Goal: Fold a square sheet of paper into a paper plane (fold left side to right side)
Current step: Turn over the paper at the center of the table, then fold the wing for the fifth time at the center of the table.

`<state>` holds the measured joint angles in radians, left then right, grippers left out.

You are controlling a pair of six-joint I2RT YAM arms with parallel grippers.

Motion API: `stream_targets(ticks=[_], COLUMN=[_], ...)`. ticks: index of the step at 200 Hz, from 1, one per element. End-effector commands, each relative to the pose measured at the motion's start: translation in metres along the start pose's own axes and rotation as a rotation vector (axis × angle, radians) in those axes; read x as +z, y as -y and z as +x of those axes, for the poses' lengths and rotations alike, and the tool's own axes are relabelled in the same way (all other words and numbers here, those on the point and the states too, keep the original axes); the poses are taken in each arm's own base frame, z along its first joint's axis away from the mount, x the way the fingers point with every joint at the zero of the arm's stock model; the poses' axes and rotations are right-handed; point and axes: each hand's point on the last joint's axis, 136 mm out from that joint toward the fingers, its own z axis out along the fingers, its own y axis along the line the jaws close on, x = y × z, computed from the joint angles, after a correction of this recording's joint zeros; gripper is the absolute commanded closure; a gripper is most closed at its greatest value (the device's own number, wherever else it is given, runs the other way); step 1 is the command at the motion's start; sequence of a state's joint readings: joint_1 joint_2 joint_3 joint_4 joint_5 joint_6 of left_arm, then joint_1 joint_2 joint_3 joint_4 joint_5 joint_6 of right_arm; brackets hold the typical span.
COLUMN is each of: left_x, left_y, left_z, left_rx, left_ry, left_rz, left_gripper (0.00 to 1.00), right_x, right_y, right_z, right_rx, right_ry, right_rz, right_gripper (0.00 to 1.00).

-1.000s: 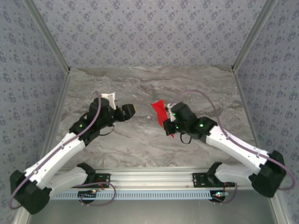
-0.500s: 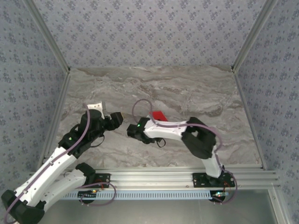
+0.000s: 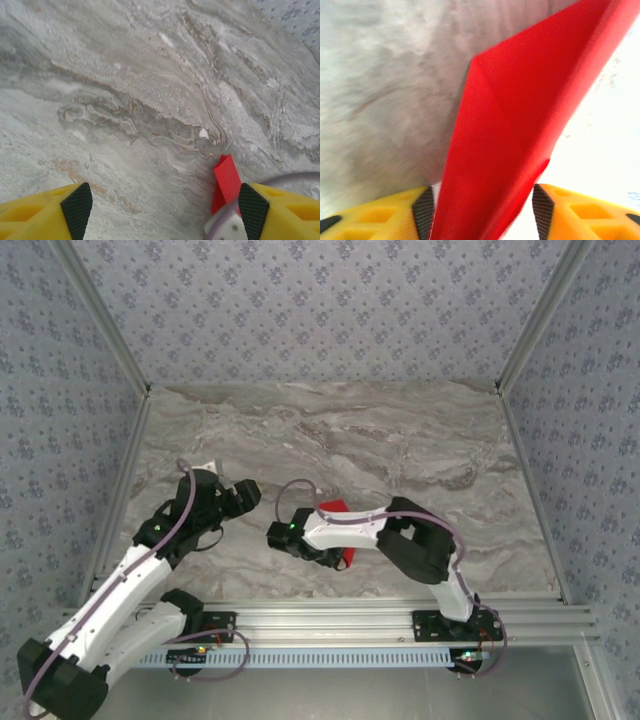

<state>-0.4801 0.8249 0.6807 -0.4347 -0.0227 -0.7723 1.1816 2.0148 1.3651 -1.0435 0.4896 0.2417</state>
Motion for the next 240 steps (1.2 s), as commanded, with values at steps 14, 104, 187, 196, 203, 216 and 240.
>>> stream_targets(ticks=[14, 104, 187, 196, 203, 216, 240], left_x=[0.022, 0.087, 0.149, 0.151, 0.151, 0.151, 0.146], left_y=[0.027, 0.094, 0.121, 0.122, 0.125, 0.128, 0.131], left_z=[0.017, 0.086, 0.134, 0.136, 0.137, 0.137, 0.134], left_rx=[-0.055, -0.01, 0.023, 0.022, 0.025, 0.024, 0.037], left_ry=[-0.105, -0.355, -0.496, -0.502, -0.5, -0.494, -0.468], left_rz=[0.178, 0.389, 0.4, 0.414, 0.437, 0.461, 0.498], left_gripper=[0.21, 0.26, 0.41, 0.46, 0.5, 0.59, 0.73], right_x=[-0.069, -0.113, -0.043, -0.044, -0.045, -0.047, -0.048], right_y=[-0.025, 0.102, 0.129, 0.129, 0.13, 0.13, 0.13], right_z=[-0.014, 0.008, 0.039, 0.039, 0.039, 0.038, 0.037], right_rx=[0.066, 0.677, 1.024, 1.01, 0.999, 0.984, 0.953], right_ry=[0.277, 0.869, 0.848, 0.876, 0.9, 0.942, 0.976], right_rz=[-0.367, -0.775, -0.92, -0.924, -0.92, -0.911, -0.903], right_gripper=[0.22, 0.0, 0.01, 0.06, 0.09, 0.1, 0.09])
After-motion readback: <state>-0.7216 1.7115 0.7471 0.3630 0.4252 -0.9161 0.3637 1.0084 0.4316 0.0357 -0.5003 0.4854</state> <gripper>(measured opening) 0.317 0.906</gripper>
